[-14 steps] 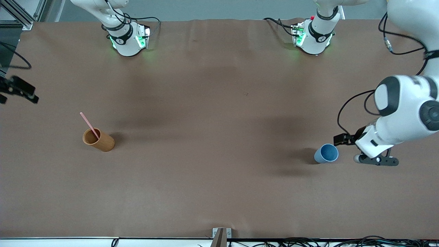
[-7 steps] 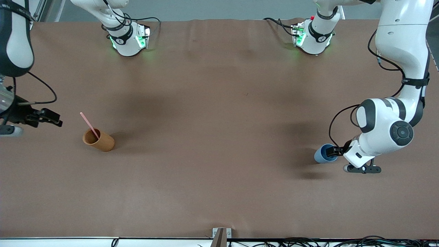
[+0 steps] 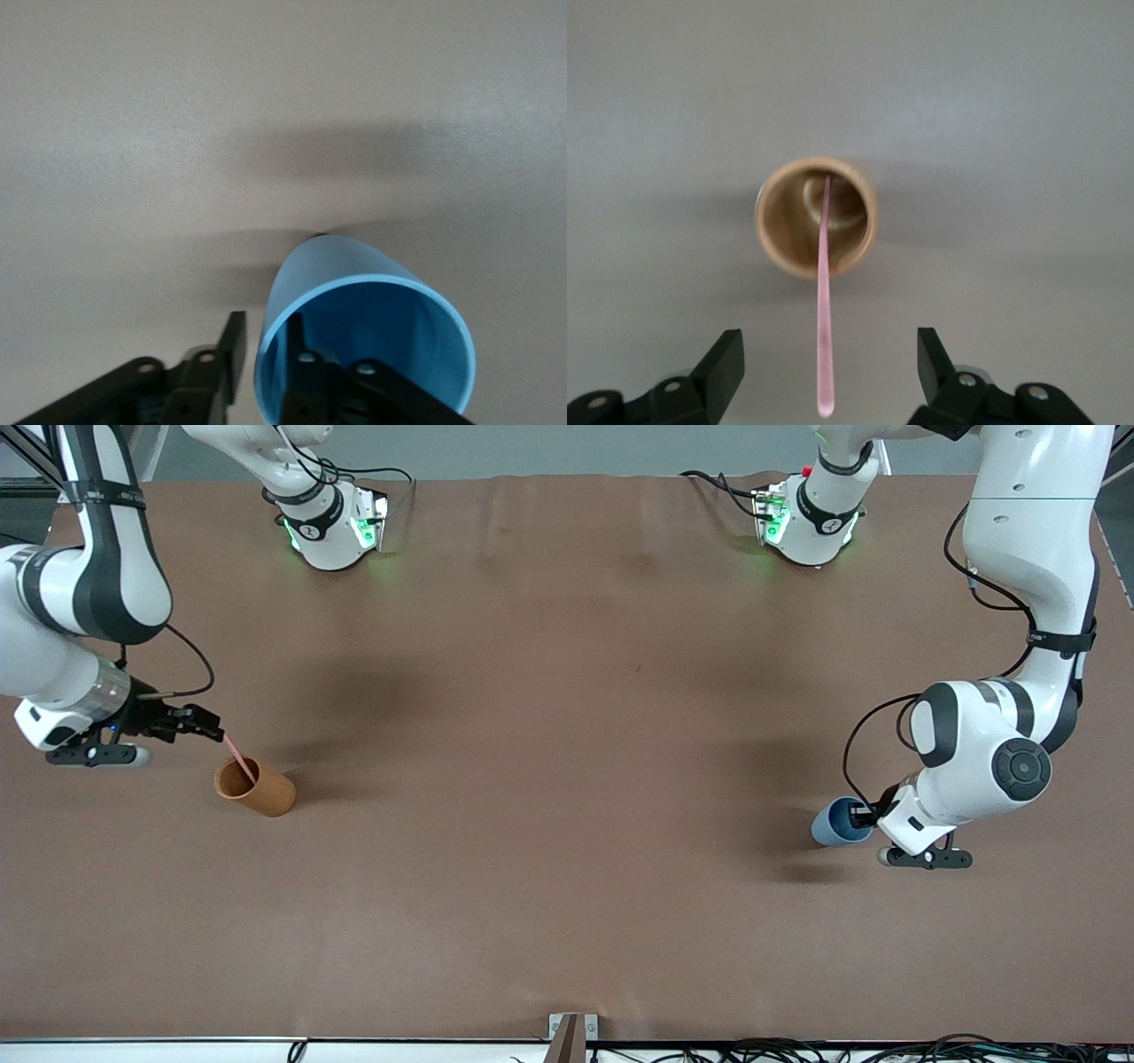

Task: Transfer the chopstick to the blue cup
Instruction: 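Grasp the blue cup with the left gripper while the right gripper descends, then slide the blue cup to mid-table while the right gripper grasps the stick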

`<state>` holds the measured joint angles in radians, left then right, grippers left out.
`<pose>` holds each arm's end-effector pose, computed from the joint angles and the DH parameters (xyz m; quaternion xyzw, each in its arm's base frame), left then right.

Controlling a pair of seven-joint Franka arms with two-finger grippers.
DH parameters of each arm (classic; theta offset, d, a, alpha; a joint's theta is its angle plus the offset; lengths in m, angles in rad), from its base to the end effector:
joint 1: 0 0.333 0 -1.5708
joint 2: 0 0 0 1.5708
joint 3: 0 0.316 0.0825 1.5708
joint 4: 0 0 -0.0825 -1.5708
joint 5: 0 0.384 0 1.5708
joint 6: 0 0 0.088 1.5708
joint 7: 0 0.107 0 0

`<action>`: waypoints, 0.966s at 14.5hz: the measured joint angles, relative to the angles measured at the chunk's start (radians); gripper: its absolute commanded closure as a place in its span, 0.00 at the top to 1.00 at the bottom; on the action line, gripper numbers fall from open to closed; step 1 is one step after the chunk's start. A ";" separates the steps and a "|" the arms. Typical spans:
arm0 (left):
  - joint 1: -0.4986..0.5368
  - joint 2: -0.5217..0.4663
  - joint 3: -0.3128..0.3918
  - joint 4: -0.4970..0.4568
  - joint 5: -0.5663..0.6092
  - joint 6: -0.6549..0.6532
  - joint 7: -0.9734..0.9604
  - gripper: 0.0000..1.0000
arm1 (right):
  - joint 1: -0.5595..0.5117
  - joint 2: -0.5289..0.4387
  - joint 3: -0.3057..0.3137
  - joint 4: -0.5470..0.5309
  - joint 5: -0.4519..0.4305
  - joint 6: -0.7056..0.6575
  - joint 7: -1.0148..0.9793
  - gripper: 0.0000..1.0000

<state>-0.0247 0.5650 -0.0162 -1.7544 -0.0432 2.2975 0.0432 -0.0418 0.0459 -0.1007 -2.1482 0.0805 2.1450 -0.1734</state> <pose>0.6615 -0.0271 0.2460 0.9994 -0.0263 -0.0109 0.0203 0.5346 -0.0730 0.3767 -0.9992 0.0072 0.0192 0.0344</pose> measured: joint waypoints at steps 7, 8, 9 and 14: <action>-0.041 -0.108 -0.096 0.021 0.001 -0.110 -0.259 0.00 | 0.002 -0.067 -0.004 -0.090 0.040 0.006 0.000 0.58; -0.051 -0.125 -0.154 0.021 0.018 -0.127 -0.376 0.00 | 0.002 -0.067 -0.007 -0.093 0.041 0.017 0.000 0.55; -0.064 -0.133 -0.213 0.021 0.052 -0.133 -0.499 0.00 | 0.002 -0.067 -0.010 -0.095 0.041 0.029 0.000 0.54; -0.149 -0.073 -0.417 0.068 0.156 -0.134 -0.973 0.00 | 0.002 -0.064 -0.015 -0.098 0.041 0.060 0.000 0.49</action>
<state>-0.1736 0.4915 -0.4329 -1.6865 0.1128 2.1635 -0.9299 -0.0400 -0.0184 -0.1152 -2.2466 0.1220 2.2050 -0.1733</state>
